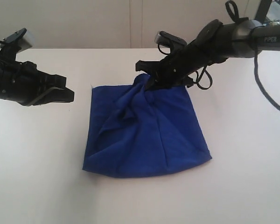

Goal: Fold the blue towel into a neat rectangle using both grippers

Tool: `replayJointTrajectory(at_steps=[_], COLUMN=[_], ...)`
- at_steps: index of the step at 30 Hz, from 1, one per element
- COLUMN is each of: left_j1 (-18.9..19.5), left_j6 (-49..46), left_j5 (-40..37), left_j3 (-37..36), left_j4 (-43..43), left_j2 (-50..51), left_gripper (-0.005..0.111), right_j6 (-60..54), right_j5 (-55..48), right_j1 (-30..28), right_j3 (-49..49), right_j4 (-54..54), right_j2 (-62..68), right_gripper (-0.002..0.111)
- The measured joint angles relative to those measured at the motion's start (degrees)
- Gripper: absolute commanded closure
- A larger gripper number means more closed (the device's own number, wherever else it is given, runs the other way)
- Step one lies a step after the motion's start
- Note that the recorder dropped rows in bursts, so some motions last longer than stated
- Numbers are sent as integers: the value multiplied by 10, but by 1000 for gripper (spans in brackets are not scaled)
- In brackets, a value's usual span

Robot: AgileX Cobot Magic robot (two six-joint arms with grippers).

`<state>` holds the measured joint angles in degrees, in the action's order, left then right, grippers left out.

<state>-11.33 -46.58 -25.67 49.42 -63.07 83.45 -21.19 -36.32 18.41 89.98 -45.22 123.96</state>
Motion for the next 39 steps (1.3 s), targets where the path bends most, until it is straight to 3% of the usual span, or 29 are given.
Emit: replayJointTrajectory(at_steps=[6,14,31,39], left_j1=[0,0,0,0], left_j6=[0,0,0,0], left_j5=[14,15,15,15], left_j3=[0,0,0,0], left_j4=[0,0,0,0], left_j2=[0,0,0,0], left_gripper=[107,107,107,107], right_j6=[-19,-22,91,97], right_j5=[-26,-25,-77,-83], right_j1=[24,34,-34,-50], right_j3=[0,0,-9,-32], right_j4=[2,2,3,-60], right_j2=[12,19,-33,-24], right_gripper=[106,79,78,64])
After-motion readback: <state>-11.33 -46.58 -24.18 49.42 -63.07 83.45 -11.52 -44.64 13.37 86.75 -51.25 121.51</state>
